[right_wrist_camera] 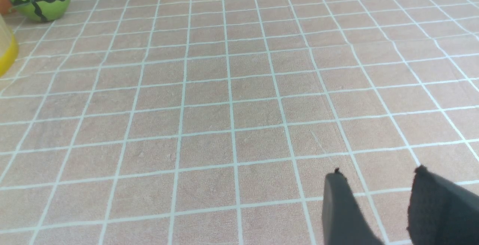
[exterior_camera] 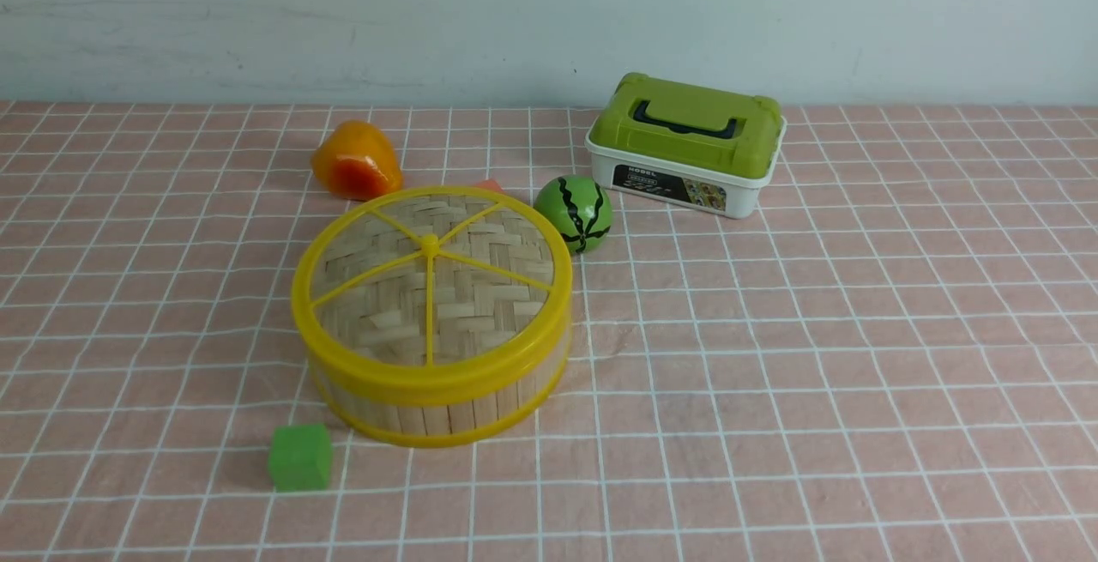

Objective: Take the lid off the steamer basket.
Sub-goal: Use the right arm to lift the lid of the steamer

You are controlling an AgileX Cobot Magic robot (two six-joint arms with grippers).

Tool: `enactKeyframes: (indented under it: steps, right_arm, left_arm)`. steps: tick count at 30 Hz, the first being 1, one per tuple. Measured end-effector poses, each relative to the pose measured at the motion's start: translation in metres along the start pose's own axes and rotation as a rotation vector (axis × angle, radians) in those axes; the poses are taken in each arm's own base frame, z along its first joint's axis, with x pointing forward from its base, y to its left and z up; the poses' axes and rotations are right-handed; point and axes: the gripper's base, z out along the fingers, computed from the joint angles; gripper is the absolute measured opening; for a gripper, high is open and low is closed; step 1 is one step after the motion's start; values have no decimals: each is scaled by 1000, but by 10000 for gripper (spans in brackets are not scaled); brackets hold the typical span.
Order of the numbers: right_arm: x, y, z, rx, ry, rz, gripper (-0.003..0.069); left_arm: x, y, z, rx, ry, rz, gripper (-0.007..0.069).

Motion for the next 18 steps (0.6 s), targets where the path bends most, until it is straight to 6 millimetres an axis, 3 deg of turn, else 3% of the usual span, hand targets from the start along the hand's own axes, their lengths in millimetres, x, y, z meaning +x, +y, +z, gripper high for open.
enactKeyframes:
  steps: [18]
  right_arm:
    - [1,3,0,-38,9,96,241]
  left_arm:
    - [0,0,0,0,0,0,239]
